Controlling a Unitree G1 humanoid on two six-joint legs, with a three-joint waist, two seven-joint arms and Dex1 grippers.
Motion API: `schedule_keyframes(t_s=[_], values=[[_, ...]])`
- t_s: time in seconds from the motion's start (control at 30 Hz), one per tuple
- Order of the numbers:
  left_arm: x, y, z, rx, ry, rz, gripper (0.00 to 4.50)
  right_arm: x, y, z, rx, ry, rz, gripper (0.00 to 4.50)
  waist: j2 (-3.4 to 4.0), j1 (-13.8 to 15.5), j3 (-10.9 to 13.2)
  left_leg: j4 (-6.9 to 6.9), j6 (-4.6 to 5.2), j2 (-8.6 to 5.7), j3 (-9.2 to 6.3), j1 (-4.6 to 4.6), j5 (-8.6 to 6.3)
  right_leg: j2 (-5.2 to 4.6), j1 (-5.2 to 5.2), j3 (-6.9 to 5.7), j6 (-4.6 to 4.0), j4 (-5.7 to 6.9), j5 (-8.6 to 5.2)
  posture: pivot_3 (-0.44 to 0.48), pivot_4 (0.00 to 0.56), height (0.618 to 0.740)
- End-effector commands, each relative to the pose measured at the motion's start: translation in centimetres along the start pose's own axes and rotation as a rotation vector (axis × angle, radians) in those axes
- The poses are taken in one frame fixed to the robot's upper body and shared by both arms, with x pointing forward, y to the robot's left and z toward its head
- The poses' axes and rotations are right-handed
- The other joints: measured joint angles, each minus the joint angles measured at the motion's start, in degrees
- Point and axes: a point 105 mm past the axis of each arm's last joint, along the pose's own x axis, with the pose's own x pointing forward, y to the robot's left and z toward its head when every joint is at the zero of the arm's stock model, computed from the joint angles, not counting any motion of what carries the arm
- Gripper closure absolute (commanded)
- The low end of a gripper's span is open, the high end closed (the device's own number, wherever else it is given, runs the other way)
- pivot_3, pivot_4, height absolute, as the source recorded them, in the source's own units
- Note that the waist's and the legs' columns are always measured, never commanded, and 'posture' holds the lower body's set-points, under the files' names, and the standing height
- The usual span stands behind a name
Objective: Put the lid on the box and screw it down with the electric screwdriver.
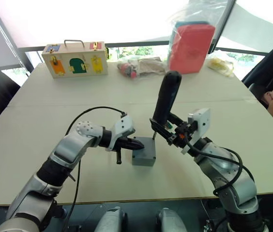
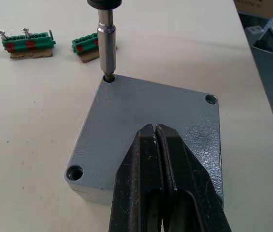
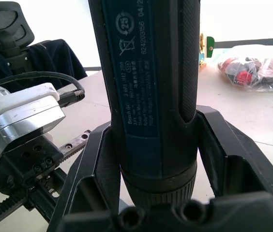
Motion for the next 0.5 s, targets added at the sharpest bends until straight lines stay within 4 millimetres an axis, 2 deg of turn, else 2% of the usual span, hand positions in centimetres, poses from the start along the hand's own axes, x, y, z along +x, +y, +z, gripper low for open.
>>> schedule_keyframes(t_s=[0.03,0.1,0.17,0.23,0.3,0.37,0.4,0.5], values=[[0.0,0.1,-0.8,-0.021,0.029,0.008,4.5,-0.2,-0.3,-1.1,0.036,0.077,-0.003,2.66,0.0,0.24,0.0,-0.01,0.0,0.0,0.0,0.0,0.0,-0.01,0.0,0.0,-0.01,-0.01,0.0,0.0,0.15,0.74],[-0.2,0.2,-0.8,-0.022,0.028,0.011,4.5,-0.2,-0.5,0.4,0.027,0.045,0.0,2.66,0.01,0.35,0.03,-0.01,0.0,0.01,-0.01,-0.01,-0.01,-0.01,0.0,0.0,-0.01,-0.02,0.0,0.0,0.15,0.74],[-0.2,0.3,-0.9,-0.022,0.028,0.011,4.5,-0.1,-0.5,0.8,0.028,0.042,0.001,2.66,0.01,0.39,0.04,-0.02,0.0,0.01,-0.01,-0.05,-0.01,-0.03,-0.02,-0.01,-0.03,-0.08,0.0,0.0,0.15,0.74],[-0.4,0.3,-0.9,-0.032,0.021,0.015,4.5,-0.1,-1.3,4.2,0.027,-0.045,0.005,2.66,0.09,0.36,0.1,-0.07,0.0,0.01,-0.03,-0.07,-0.01,-0.03,-0.02,-0.01,-0.03,-0.15,0.0,0.0,0.15,0.74],[-0.6,0.5,-0.9,-0.049,-0.002,0.024,4.5,-0.2,-3.0,8.9,0.028,-0.162,-0.018,2.66,0.29,0.36,0.36,-0.07,0.0,0.02,-0.03,-0.21,-0.01,-0.04,-0.12,-0.01,-0.08,-0.23,0.02,0.0,0.15,0.74],[-0.8,0.8,-0.2,-0.069,-0.05,0.039,4.5,-0.3,-5.3,11.8,0.069,-0.207,-0.097,2.66,0.45,0.38,0.48,0.06,-0.04,0.01,-0.02,-0.81,0.03,-0.04,-0.48,-0.01,-0.15,-0.18,0.21,0.0,0.15,0.74],[-1.0,1.1,0.5,-0.082,-0.089,0.051,4.5,-0.3,-6.5,12.6,0.1,-0.194,-0.141,2.66,0.45,0.45,0.5,0.16,-0.09,0.0,-0.01,-1.14,0.08,-0.03,-0.88,0.0,-0.01,0.02,0.37,0.0,0.15,0.74],[-1.8,2.5,3.2,-0.125,-0.227,0.139,4.5,-0.6,-8.8,14.0,0.224,-0.09,-0.141,2.66,0.36,0.61,0.6,0.12,-0.14,0.01,-0.12,-1.25,0.11,-0.02,-0.97,-0.1,-0.02,0.1,0.36,0.0,0.15,0.74]])
